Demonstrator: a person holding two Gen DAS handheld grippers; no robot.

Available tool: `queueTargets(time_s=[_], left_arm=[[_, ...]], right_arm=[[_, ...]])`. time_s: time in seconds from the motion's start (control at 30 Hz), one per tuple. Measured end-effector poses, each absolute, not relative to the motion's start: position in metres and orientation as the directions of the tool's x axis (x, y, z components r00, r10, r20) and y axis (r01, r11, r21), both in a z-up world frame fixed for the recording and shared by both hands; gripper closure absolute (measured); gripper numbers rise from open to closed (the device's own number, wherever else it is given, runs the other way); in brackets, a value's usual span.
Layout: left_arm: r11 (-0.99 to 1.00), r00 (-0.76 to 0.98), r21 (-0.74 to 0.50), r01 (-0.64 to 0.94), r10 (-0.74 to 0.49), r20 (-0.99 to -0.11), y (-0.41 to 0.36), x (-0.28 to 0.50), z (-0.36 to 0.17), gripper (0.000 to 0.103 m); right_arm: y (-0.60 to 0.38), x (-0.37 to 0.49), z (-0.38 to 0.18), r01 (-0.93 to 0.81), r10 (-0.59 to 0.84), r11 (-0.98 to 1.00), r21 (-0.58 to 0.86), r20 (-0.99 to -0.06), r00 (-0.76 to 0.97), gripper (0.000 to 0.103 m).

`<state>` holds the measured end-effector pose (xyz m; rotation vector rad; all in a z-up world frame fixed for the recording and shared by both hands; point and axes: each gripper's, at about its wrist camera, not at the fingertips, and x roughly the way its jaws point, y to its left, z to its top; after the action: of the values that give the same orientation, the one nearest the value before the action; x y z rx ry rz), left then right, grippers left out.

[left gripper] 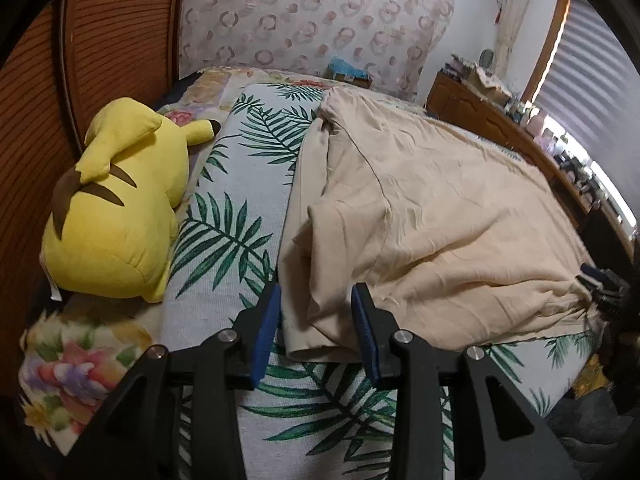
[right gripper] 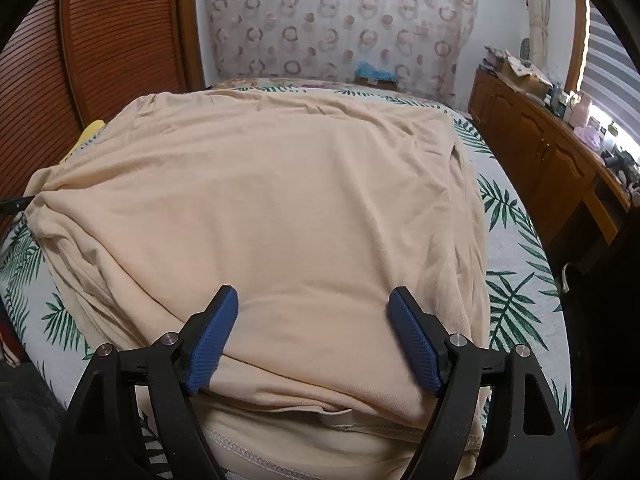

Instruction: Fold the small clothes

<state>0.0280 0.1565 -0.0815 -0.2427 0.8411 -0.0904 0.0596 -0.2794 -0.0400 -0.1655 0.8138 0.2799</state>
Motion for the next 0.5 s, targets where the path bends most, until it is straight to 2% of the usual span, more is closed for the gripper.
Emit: queueTargets(time_s=[0.17,0.37,0.5], left_arm=[[0.958,0.672,-0.287,0.006,-0.217,-0.708,0.155,0.023,-0.083,0.069],[0.957,0.671,-0.289,0.032,-0.235,-0.703,0.149,0.023,-0.084,0.097],[0.951,0.713,-0.3,0.078,-0.264,-0.65,0.138,0.02,-0.075,0.099]], right_arm=[[-0.281,0.057,-0.04,-0.323,0.194,0.945,-0.045,-0.717,0.669,0.023],[-0.283,0.051,-0.042,-0.33,0.209,0.943,-0.043,-0.696,0.687,0.023],[-0.283,0.051,-0.042,-0.333,0.213,0.942,-0.043,-0.69,0.692,0.023]])
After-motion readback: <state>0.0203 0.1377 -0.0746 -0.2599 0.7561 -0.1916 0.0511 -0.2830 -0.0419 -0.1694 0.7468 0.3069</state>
